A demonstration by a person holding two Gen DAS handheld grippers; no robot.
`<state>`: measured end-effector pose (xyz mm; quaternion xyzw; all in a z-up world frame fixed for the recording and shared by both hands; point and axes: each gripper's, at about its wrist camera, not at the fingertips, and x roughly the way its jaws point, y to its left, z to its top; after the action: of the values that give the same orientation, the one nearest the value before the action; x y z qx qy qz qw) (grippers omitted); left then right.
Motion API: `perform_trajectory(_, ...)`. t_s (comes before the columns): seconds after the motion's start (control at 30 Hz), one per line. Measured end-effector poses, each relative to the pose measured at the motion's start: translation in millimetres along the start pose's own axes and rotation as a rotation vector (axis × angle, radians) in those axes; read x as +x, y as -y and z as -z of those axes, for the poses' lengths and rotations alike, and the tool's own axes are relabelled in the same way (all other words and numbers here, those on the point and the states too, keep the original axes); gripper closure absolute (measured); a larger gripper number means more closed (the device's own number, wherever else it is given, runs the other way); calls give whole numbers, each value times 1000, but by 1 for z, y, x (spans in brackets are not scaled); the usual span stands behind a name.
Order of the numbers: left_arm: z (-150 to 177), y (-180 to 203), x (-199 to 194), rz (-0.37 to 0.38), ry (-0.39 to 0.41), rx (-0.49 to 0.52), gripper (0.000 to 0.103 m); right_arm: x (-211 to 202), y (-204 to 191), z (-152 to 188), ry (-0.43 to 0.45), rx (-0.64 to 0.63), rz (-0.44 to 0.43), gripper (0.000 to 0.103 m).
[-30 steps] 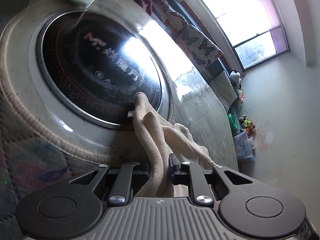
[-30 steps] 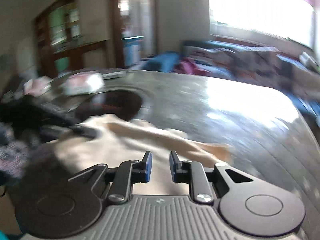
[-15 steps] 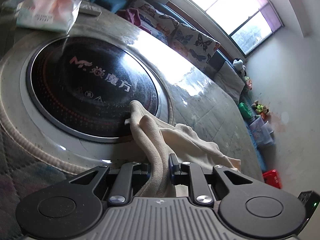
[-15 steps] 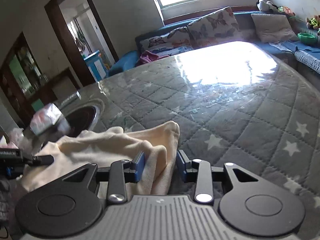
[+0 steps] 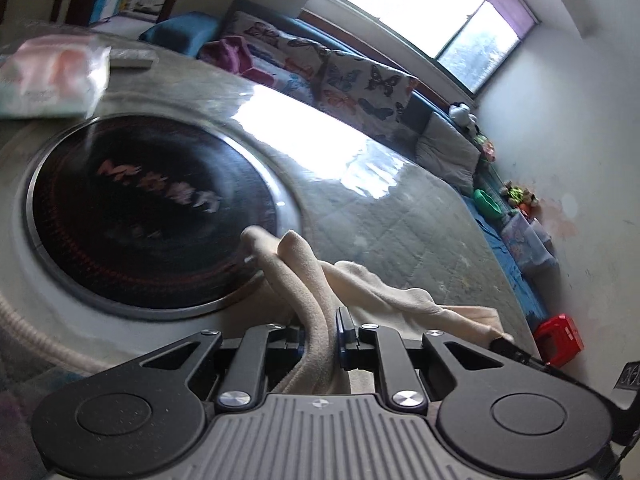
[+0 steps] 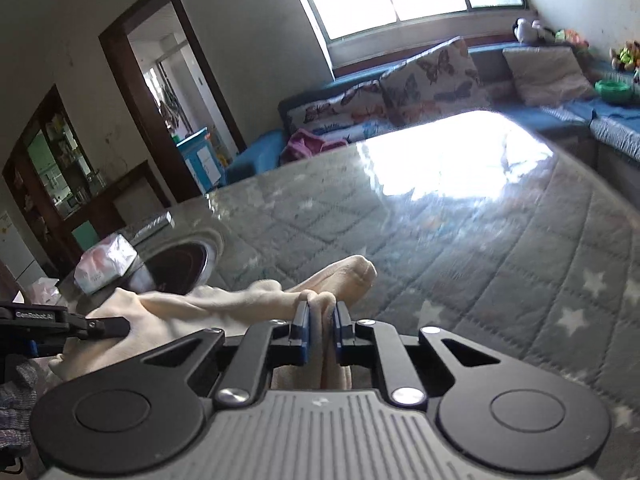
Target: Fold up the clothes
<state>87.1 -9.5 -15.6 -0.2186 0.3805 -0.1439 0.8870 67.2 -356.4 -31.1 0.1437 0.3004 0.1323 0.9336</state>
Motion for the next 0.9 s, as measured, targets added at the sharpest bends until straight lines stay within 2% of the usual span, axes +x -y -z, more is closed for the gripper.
perform_trajectory(0.13, -2, 26, 14, 35, -6, 47, 88, -18, 4, -12, 43, -32, 42, 93)
perform_trajectory(0.53, -10, 116, 80, 150, -33, 158, 89, -64, 56, -58, 133, -79, 265, 93)
perform_trajectory(0.67, -11, 133, 102, 159, -60, 162, 89, -64, 74, -71, 132, -87, 317, 93)
perform_trajectory(0.77, -8, 139, 118, 176, -111, 138, 88, -58, 87, -75, 120, -83, 353, 93)
perform_trajectory(0.9, 1, 143, 134, 161, -172, 156, 89, -46, 105, -70, 82, -73, 385, 93)
